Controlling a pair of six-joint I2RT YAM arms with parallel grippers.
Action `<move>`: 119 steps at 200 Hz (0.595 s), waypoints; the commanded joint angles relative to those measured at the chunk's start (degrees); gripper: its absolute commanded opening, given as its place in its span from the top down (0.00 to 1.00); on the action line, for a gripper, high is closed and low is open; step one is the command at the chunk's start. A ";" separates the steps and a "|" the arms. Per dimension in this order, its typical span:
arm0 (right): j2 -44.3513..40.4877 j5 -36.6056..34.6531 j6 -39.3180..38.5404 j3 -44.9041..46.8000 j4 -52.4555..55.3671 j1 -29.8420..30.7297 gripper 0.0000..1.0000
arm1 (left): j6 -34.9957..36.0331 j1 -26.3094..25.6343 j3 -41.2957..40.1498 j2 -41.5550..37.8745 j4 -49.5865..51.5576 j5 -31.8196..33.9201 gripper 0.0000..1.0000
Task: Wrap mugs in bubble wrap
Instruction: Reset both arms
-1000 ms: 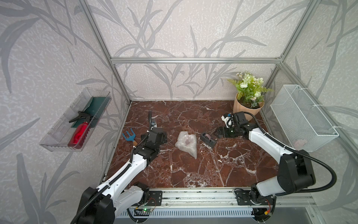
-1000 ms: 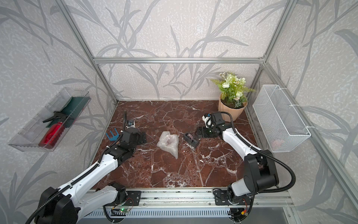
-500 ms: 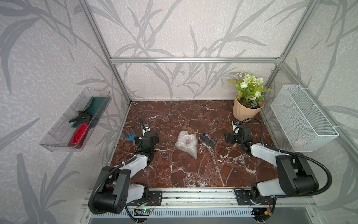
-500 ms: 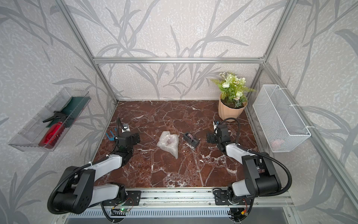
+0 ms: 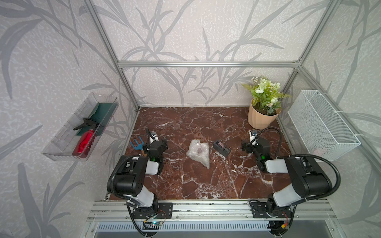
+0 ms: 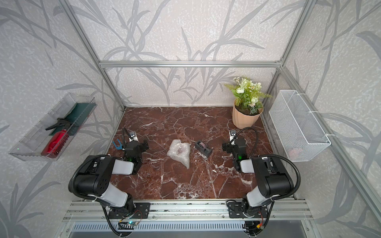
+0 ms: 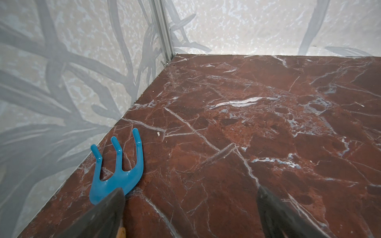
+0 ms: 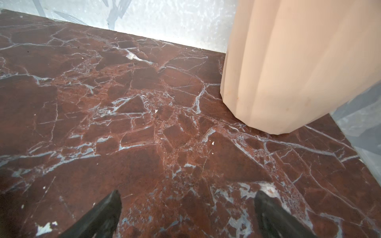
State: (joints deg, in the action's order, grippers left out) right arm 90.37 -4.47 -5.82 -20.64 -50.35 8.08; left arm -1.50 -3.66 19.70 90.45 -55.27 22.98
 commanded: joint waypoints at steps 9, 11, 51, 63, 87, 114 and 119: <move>0.90 -1.05 0.14 0.82 -9.41 -0.17 0.01 | -0.41 -0.29 -1.45 -0.40 -6.22 0.84 0.01; 0.70 -1.22 0.29 0.92 -9.00 -0.17 0.01 | -0.36 -0.25 -1.61 -0.44 -6.34 0.68 0.01; 0.82 -1.59 0.28 1.80 -11.13 -0.17 0.01 | 1.33 -1.30 -1.33 0.81 -8.13 1.64 0.01; 0.94 -1.68 0.22 1.83 -11.27 -0.17 0.01 | 1.31 -1.39 -1.34 0.64 -7.92 1.75 0.01; 0.86 -1.28 0.07 2.22 -11.90 -0.17 0.01 | 0.80 -0.63 -0.02 0.47 -4.90 0.00 0.01; 0.97 -0.65 -0.16 2.77 -13.22 -0.13 0.01 | 0.13 -0.03 0.27 0.20 -3.58 -1.41 0.01; 0.93 -0.63 -0.17 2.65 -12.83 -0.16 0.01 | 0.01 -0.03 0.34 0.06 -3.36 -1.38 0.01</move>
State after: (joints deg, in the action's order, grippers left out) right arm 90.94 -5.06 -5.82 -18.55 -60.14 8.05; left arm -1.19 -4.08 19.05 90.80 -59.44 22.61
